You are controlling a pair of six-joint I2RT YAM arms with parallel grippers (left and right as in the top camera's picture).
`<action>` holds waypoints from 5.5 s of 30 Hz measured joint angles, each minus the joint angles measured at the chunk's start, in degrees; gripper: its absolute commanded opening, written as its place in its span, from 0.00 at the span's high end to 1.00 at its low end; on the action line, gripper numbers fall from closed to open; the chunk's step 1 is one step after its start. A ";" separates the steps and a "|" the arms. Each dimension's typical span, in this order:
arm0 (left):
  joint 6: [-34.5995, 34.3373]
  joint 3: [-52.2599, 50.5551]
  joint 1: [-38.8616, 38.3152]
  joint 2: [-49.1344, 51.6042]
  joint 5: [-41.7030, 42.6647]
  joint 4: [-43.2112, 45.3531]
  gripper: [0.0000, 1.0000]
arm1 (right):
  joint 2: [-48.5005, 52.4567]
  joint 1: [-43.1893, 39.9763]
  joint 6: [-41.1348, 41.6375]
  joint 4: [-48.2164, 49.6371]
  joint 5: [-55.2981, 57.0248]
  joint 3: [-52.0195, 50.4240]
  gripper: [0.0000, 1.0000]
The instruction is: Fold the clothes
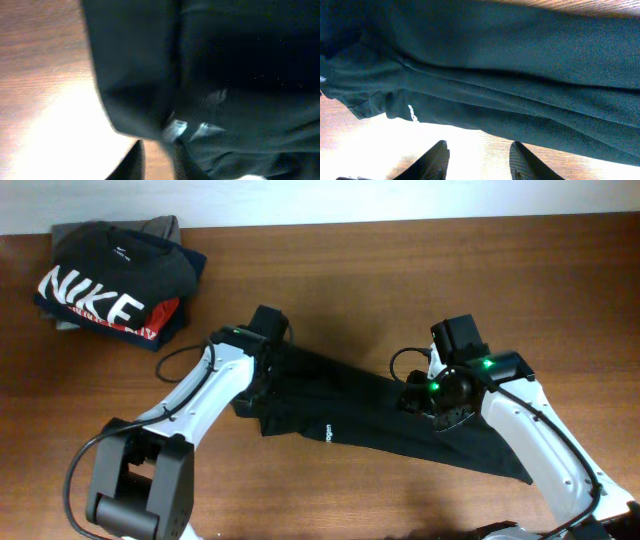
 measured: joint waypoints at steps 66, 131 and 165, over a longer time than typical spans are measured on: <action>0.87 0.55 4.02 8.79 13.79 6.47 0.78 | 8.13 -18.51 6.78 7.23 12.07 -15.19 0.96; 0.04 0.35 12.61 -7.96 10.25 -2.54 0.01 | 8.41 -46.64 -22.38 6.49 -3.30 -6.01 0.01; 0.04 0.35 12.61 -7.96 10.25 -2.54 0.01 | 7.50 -46.75 -27.04 18.47 -5.70 -15.45 0.00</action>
